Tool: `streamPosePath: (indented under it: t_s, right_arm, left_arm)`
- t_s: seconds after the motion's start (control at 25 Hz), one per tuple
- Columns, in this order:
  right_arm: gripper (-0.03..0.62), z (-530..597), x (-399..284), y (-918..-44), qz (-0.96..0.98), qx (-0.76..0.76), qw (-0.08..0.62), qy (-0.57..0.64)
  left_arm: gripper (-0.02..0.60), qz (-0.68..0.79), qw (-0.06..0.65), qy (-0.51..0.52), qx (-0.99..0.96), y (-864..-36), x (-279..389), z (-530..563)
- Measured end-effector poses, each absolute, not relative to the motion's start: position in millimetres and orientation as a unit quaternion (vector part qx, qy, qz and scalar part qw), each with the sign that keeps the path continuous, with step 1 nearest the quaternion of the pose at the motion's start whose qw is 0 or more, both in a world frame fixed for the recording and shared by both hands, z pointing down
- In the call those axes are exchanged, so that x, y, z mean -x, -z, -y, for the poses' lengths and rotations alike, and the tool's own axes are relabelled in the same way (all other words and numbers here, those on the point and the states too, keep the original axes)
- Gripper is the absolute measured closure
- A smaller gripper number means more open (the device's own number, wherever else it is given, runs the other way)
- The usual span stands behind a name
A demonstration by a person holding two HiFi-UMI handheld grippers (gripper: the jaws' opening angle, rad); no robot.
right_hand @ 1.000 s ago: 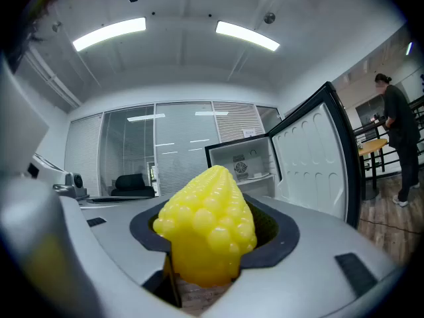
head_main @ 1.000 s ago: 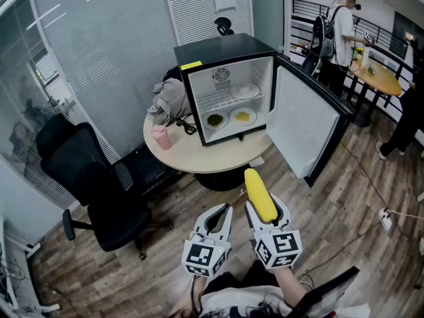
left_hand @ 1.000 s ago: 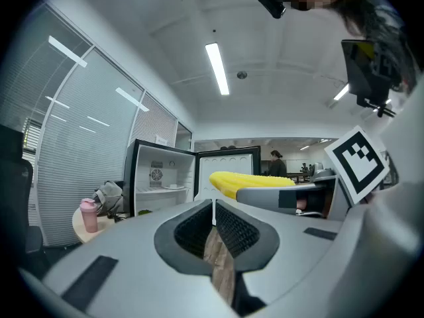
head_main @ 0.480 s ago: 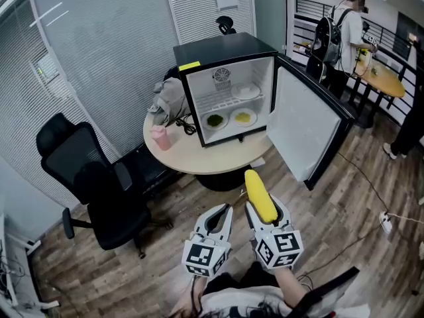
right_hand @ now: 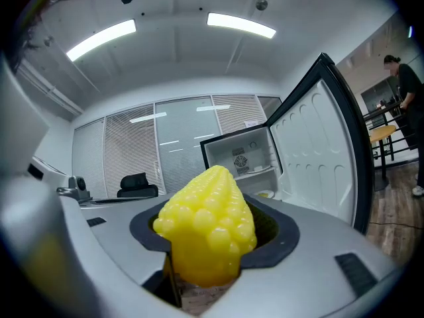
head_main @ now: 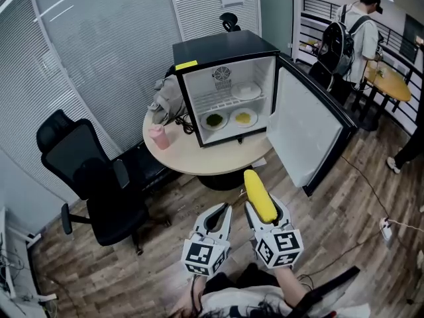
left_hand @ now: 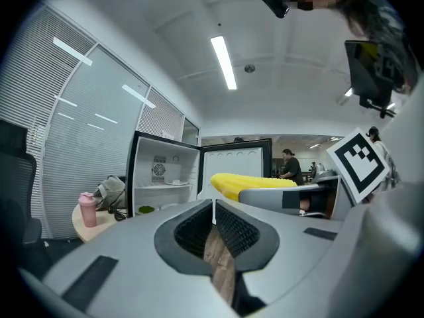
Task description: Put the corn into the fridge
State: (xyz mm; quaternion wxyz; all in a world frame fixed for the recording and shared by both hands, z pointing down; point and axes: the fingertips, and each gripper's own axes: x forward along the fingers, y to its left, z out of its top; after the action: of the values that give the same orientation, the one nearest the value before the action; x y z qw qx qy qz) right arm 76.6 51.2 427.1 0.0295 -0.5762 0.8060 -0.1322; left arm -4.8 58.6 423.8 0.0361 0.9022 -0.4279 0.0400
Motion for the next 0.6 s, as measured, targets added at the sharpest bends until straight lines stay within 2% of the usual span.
streamPosePath:
  t_s: [0.6]
  right_arm:
    - [0.339, -15, -102, -439, -0.834, 0.535, 0.024, 0.135]
  left_arm:
    - [0.568, 0.463, 0.060, -0.036, -0.883, -438, -28, -23]
